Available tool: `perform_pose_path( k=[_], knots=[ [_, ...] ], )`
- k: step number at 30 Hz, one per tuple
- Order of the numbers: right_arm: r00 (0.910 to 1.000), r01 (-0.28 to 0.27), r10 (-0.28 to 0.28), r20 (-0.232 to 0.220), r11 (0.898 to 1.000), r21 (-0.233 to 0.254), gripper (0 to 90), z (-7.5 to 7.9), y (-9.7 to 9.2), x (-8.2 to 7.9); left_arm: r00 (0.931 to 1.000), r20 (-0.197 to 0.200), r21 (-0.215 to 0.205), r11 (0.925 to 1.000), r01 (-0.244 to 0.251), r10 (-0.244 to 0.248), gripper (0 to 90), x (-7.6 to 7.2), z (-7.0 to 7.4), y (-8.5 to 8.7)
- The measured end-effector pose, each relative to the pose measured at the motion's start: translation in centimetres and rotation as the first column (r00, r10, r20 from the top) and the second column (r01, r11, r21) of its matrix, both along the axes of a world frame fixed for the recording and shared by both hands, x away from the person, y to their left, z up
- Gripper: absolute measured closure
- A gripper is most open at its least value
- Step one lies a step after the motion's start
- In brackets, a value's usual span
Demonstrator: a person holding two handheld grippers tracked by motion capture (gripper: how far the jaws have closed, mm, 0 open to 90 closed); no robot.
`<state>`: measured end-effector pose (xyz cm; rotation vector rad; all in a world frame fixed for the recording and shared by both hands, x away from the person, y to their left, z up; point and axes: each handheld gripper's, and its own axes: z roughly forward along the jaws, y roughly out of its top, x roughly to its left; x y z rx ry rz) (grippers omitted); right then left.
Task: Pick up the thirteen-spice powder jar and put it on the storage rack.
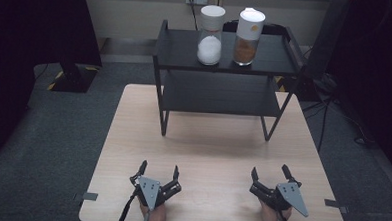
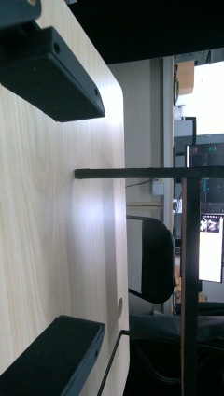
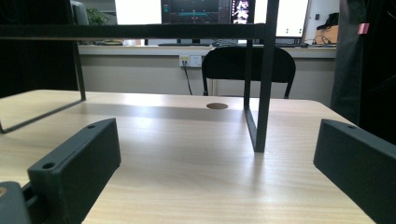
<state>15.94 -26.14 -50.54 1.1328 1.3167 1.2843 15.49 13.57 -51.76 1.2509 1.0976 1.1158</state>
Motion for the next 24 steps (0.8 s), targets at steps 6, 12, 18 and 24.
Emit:
perform_pose_path(
  k=[6,12,18,24],
  knots=[
    [0.9999,0.012,-0.012,-0.002,1.0,-0.002,0.0,-0.4,0.1,0.1,1.0,0.0,0.0,1.0,0.0,0.0,0.0,0.0,0.0,0.0],
    [0.9993,0.03,-0.029,0.024,0.999,-0.02,0.0,-0.8,0.6,-0.2,1.0,0.0,0.0,1.0,0.0,0.0,0.0,0.0,0.0,0.0],
    [0.9987,0.04,-0.041,0.032,0.999,0.009,0.0,-1.1,0.5,-0.4,1.0,0.0,0.0,1.0,0.0,0.0,0.0,0.0,0.0,0.0],
    [0.9982,0.05,-0.051,0.032,0.999,0.015,0.0,-1.1,0.7,-0.5,1.0,0.0,0.0,1.0,0.0,0.0,0.0,0.0,0.0,0.0]
  ],
)
